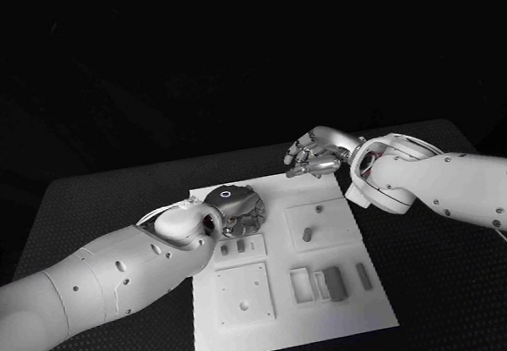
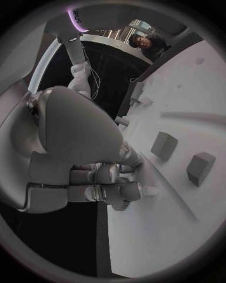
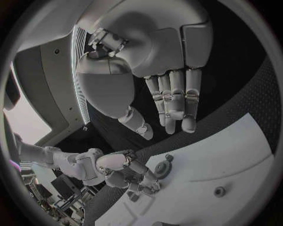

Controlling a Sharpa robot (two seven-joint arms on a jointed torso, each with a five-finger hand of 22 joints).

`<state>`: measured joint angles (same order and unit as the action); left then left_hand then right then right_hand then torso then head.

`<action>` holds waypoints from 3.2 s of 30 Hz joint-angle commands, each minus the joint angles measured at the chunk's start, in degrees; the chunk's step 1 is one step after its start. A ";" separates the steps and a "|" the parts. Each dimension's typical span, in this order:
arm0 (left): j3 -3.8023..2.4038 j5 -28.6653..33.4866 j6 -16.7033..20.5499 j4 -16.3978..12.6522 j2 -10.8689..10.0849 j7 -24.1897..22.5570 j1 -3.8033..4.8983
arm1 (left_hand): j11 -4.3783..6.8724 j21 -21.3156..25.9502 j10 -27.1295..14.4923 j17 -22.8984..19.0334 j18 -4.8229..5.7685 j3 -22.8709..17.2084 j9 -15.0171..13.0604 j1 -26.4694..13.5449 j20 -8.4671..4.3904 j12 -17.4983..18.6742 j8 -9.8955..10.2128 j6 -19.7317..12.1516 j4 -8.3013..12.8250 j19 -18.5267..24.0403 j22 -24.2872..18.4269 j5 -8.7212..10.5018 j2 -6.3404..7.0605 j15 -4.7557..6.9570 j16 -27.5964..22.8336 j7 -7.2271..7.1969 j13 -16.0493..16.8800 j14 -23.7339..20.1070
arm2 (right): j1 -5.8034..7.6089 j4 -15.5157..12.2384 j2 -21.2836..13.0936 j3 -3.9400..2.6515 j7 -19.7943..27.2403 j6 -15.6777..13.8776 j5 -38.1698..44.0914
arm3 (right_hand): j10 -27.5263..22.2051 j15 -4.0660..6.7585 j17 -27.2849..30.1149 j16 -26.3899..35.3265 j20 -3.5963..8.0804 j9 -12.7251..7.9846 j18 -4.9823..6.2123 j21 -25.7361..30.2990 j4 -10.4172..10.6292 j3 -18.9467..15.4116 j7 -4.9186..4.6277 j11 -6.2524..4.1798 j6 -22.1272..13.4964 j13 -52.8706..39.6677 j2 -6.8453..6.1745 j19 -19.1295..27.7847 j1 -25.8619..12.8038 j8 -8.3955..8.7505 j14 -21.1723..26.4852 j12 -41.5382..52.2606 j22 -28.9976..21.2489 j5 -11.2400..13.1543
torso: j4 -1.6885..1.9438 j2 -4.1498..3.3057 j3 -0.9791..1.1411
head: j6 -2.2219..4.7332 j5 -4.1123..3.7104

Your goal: Assemble the parts on the task board

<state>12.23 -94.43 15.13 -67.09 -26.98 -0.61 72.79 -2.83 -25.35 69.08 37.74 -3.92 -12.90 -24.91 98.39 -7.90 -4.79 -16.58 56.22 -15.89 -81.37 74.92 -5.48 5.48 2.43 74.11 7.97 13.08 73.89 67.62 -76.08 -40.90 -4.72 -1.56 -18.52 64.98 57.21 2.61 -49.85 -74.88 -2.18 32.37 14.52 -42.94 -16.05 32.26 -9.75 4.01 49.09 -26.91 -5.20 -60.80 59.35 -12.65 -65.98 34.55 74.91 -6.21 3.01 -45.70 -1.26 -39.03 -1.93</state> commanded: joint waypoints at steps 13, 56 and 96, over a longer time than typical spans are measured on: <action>0.05 0.86 2.94 -1.05 -1.38 -0.99 -0.23 | -0.57 -0.50 3.28 -0.36 -5.04 -0.89 -0.19 -0.25 -0.42 -0.15 -0.82 1.50 -0.27 0.54 1.27 -0.20 0.07 0.65 0.47 -0.42 0.48 -0.22 | -0.03 0.00 -0.09 -0.01 0.72 -0.24 0.03 | 0.54 -0.24 0.11 0.19 -0.20 -0.10 0.48 0.36 0.34 -0.02 -0.41 -0.05 -0.11 0.15 -0.03 -0.16 -0.66 0.24 -0.07 -0.23 0.95 -0.31 | 0.00 0.01 -0.04 | 0.14 -0.01; -3.33 3.10 2.89 -8.54 -10.70 0.87 -0.12 | -0.40 -0.64 3.83 -0.59 -4.98 -0.92 -0.27 -1.05 -0.77 0.11 -0.93 1.88 -0.28 0.58 1.24 0.01 0.35 0.81 0.56 -0.66 0.63 -0.20 | -0.13 0.15 -0.44 -0.01 0.71 -0.35 -0.09 | 0.64 -0.23 0.17 0.21 -0.18 -0.12 0.48 0.43 0.32 0.06 -0.40 -0.06 -0.12 0.32 -0.07 -0.19 -0.71 0.22 -0.07 -0.33 0.96 -0.31 | 0.06 0.02 -0.09 | 0.05 0.45; -2.44 2.64 -0.39 -7.25 -9.92 0.79 -0.19 | -0.25 -0.67 4.35 -0.75 -4.82 -1.16 -0.34 -1.13 -0.85 0.13 -1.04 2.19 -0.23 0.73 1.23 0.09 0.54 0.95 0.56 -0.75 0.81 -0.23 | -0.14 0.14 -0.52 -0.01 0.72 -0.32 -0.10 | 0.70 -0.23 0.21 0.22 -0.18 -0.15 0.48 0.47 0.30 0.09 -0.40 -0.06 -0.14 0.46 -0.10 -0.22 -0.75 0.20 -0.08 -0.41 0.97 -0.30 | 0.01 -0.02 -0.02 | -0.44 0.45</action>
<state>9.77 -91.67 15.67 -74.15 -36.97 0.39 72.59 -1.72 -25.79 71.66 37.08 -3.38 -13.65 -25.15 97.36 -8.42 -4.50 -17.47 58.03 -16.06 -80.64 74.90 -5.25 6.33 2.95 74.27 7.15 13.79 73.60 67.50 -75.87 -41.41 -4.72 -1.39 -18.84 64.82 57.54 2.48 -49.71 -74.88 -2.18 32.29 14.55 -42.71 -16.05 32.26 -9.87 4.10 48.93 -26.51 -5.43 -60.80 59.13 -12.65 -66.11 34.33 74.91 -6.21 3.01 -45.71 -1.27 -39.40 -1.50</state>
